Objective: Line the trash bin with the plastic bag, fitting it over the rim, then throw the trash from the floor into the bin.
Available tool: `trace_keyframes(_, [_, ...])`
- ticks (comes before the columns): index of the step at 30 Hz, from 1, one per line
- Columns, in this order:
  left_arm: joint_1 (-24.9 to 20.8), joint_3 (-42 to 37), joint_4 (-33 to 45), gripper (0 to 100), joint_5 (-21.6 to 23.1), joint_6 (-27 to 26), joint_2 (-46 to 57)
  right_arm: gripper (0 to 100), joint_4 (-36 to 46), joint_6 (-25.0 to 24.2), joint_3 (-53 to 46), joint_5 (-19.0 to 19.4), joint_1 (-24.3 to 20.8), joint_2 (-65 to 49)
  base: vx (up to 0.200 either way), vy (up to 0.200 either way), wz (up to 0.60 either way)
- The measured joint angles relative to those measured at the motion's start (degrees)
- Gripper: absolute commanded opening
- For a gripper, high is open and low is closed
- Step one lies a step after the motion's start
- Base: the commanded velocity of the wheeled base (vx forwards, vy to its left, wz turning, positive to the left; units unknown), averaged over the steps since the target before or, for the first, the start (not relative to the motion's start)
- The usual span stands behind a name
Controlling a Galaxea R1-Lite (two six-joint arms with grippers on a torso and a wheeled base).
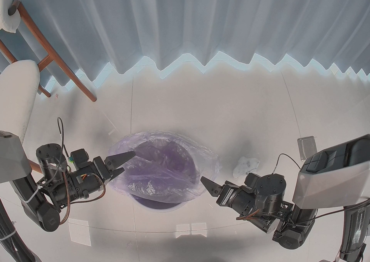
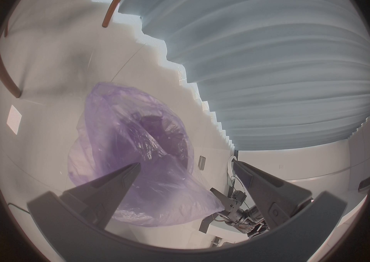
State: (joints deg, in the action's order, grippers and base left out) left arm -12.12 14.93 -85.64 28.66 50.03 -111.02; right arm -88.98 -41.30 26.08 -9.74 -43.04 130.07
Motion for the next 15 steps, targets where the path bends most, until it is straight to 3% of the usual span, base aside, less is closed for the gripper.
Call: trace_keyframes(15, [-4.2,-2.2,2.4,100,-0.4,0.0,-1.5,100,0.0,-0.3,-3.6,0.3,-4.1,2.8,0.0,0.0,0.0])
